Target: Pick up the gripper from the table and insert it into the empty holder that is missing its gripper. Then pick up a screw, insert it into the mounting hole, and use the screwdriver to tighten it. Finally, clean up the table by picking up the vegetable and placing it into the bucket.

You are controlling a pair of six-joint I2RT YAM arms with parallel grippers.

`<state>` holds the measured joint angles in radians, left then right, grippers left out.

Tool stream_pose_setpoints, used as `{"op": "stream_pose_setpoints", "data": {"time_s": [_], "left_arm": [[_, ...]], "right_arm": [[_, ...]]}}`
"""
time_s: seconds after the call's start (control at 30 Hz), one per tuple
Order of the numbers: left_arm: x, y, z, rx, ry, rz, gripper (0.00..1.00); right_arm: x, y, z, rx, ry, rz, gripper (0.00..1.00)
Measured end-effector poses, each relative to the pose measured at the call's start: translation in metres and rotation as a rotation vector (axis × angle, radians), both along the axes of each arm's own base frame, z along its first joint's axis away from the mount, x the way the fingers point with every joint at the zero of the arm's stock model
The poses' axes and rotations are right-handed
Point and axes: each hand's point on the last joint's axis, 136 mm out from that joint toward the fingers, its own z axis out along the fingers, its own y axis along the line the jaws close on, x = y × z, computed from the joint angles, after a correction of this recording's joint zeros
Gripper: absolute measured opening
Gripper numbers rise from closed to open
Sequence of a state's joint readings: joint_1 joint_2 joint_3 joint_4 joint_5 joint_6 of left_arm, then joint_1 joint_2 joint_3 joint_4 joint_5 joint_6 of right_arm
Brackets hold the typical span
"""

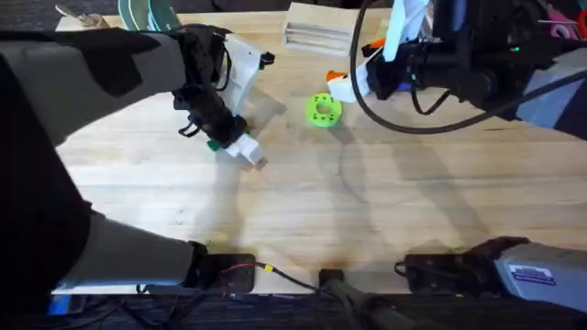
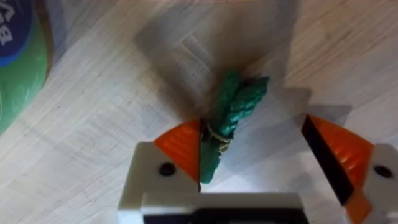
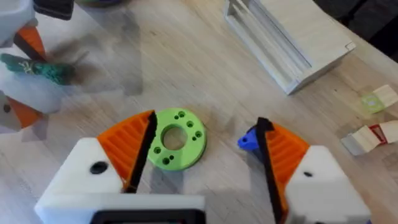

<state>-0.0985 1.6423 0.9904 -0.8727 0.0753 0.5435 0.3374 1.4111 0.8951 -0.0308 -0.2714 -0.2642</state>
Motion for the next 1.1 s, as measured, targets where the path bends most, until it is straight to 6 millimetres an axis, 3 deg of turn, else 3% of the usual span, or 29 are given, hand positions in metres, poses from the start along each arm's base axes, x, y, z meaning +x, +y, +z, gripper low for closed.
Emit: {"op": "stream_pose_setpoints", "data": {"time_s": [0.2, 0.27, 0.33, 0.47, 0.53, 0.93, 1.0, 1.1], "left_arm": [[0.001, 0.001, -0.001, 0.009, 0.007, -0.002, 0.993], [0.002, 0.002, -0.001, 0.014, 0.004, -0.003, 0.925], [0.003, 0.003, -0.001, 0.018, 0.002, -0.004, 0.791], [0.004, 0.000, -0.001, 0.003, -0.003, -0.011, 0.258], [0.004, -0.002, 0.000, -0.007, -0.005, -0.017, 0.050], [0.003, -0.003, 0.003, -0.015, 0.007, -0.019, 0.020], [0.001, -0.004, 0.009, -0.017, 0.019, -0.019, 0.020], [0.014, -0.006, 0.032, -0.025, -0.040, -0.019, 0.020]], "right_arm": [[0.000, 0.000, 0.000, 0.000, 0.000, 0.000, 0.992], [0.000, 0.000, 0.000, 0.000, 0.000, 0.000, 0.992], [0.000, 0.000, 0.000, 0.000, 0.000, 0.000, 0.992], [0.000, 0.000, 0.000, 0.000, 0.000, 0.000, 0.992], [0.000, 0.000, 0.000, 0.000, 0.000, 0.000, 0.992], [0.000, 0.000, 0.000, 0.000, 0.000, 0.000, 0.992], [0.000, 0.000, 0.000, 0.000, 0.000, 0.000, 0.992], [0.000, 0.000, 0.000, 0.000, 0.000, 0.000, 0.992]]}}
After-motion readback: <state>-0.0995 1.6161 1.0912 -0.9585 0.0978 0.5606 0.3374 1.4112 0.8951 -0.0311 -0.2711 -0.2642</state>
